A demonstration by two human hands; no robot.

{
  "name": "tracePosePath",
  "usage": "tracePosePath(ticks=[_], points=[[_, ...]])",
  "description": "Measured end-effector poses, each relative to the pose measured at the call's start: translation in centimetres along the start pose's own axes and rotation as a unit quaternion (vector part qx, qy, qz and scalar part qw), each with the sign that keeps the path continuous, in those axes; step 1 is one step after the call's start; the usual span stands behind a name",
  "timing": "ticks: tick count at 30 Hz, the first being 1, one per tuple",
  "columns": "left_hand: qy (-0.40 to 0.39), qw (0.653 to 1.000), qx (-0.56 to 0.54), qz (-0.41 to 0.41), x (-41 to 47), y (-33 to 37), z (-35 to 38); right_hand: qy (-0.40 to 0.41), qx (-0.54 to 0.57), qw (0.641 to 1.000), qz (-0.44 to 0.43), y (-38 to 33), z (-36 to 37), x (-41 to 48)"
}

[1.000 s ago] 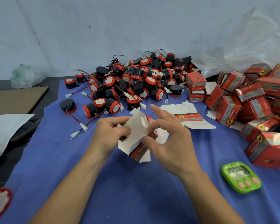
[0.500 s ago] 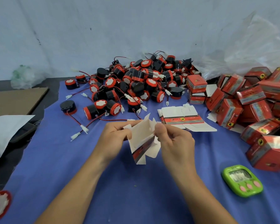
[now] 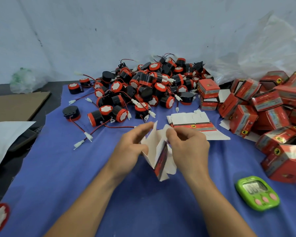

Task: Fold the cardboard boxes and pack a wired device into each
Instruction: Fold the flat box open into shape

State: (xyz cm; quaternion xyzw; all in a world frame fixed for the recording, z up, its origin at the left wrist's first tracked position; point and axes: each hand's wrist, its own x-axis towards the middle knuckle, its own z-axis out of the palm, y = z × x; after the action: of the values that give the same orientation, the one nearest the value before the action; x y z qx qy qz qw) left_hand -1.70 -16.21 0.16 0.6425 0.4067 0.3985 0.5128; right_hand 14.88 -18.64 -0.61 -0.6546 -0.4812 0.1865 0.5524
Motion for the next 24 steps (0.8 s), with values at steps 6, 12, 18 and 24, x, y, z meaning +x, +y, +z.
tracePosePath(ticks=[6,12,18,24], points=[[-0.075,0.995,-0.066,-0.017,-0.17,-0.31,0.38,-0.012,-0.017,1.000,0.013,0.72,0.54,0.20],[-0.110,0.974,-0.194,-0.047,-0.02,-0.55,0.48,-0.004,0.022,1.000,0.003,1.00,0.66,0.24],[-0.092,0.980,-0.157,-0.084,0.22,-0.81,1.00,-0.097,0.136,0.986,-0.026,0.64,0.76,-0.01],[-0.130,0.975,-0.161,-0.086,0.02,-0.77,0.55,-0.106,0.045,0.993,-0.035,0.82,-0.05,0.31]])
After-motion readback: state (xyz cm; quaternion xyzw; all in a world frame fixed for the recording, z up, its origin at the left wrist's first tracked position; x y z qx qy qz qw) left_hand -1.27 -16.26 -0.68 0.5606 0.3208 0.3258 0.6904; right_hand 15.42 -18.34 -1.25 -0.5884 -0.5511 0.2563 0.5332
